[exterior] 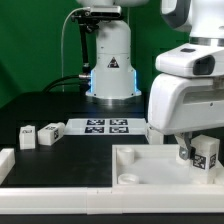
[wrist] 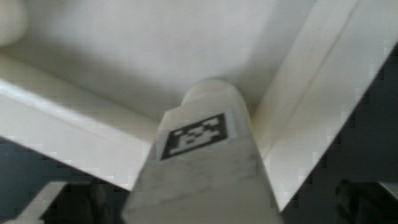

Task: Assemble one leg

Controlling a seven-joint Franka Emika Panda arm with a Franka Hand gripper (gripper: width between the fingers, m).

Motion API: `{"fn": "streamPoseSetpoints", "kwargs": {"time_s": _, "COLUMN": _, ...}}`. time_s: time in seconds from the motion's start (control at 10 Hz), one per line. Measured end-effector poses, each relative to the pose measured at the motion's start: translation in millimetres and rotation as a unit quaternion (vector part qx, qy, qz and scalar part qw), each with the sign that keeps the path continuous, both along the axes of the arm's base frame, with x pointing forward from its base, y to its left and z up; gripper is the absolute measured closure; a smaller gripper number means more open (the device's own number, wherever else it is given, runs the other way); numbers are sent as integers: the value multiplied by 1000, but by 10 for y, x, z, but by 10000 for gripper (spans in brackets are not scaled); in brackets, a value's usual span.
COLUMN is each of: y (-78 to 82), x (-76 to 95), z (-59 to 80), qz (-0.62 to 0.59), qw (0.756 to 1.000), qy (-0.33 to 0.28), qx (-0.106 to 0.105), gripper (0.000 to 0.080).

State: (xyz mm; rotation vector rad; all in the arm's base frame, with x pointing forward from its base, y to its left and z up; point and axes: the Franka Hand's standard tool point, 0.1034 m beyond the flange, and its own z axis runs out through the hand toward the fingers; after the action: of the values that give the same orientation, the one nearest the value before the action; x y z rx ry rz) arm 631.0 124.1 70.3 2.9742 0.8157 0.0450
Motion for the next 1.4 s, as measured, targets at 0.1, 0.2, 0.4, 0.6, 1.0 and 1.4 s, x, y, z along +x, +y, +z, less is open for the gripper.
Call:
{"fn": "streamPoseSetpoints", "kwargs": {"time_s": 0.1, "y": -40, "x": 15, "z": 3, "qz": 55, "qw": 998, "qy": 1, "qx": -3, "gripper": 150}}
{"fn": "streamPoseSetpoints", "kwargs": {"time_s": 0.2, "y": -56, "x": 16, "z": 1, "qz": 56, "qw": 998, "qy": 1, "qx": -3, "gripper": 150}}
{"fn": "streamPoseSetpoints", "kwargs": {"time_s": 0.4, "y": -58, "x": 12, "z": -6, "qz": 55, "qw": 998, "qy": 2, "qx": -3, "gripper": 281}}
{"fn": "streamPoseSetpoints", "kwargs": {"time_s": 0.6, "y": -63, "x": -3, "z": -21, "qz": 55, "qw": 998, "qy": 4, "qx": -3, "gripper": 505}}
{"fn": "streamPoseSetpoints", "kwargs": {"time_s": 1.0, "y": -53, "x": -8, "z": -23, "qz": -80, "qw": 997, "qy": -1, "qx": 5, "gripper": 505}}
{"fn": "streamPoseSetpoints", "kwargs": {"time_s": 1.4, "y": -2, "x": -13, "z": -28, "qz": -371, "qw": 928, "qy": -15, "qx": 16, "gripper": 505}}
